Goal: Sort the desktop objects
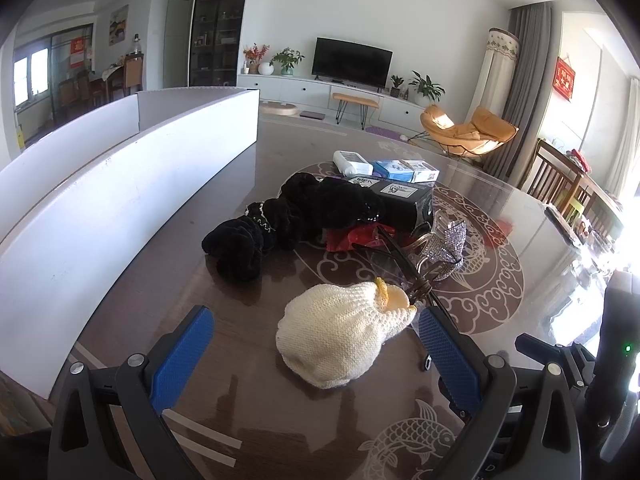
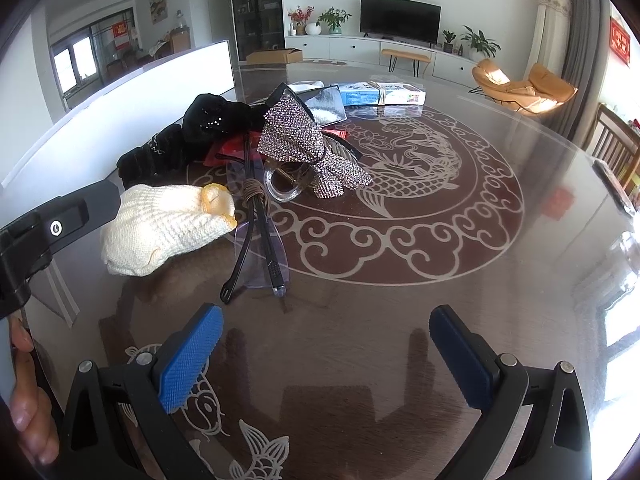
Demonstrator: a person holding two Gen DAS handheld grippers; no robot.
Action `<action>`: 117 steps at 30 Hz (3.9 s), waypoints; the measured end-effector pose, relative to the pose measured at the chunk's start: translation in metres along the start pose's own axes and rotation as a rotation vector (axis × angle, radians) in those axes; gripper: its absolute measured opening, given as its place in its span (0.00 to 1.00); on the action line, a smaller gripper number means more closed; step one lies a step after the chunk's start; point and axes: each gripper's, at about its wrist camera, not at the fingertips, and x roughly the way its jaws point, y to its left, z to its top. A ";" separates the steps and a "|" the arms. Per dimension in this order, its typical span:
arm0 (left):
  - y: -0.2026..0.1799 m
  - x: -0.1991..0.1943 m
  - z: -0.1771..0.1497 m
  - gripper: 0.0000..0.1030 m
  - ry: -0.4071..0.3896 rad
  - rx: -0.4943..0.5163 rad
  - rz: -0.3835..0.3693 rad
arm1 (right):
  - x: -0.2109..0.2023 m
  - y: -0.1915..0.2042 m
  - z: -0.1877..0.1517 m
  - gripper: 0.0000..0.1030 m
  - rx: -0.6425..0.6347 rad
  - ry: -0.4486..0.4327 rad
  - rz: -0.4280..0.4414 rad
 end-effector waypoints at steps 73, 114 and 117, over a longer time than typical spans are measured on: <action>-0.008 0.003 -0.004 1.00 0.062 0.035 -0.009 | 0.050 -0.006 0.048 1.00 -0.078 0.062 0.050; -0.005 0.003 -0.004 1.00 0.070 0.018 -0.031 | 0.050 -0.005 0.047 1.00 -0.077 0.062 0.049; -0.005 0.003 -0.004 1.00 0.069 0.019 -0.031 | 0.050 -0.005 0.047 1.00 -0.077 0.062 0.049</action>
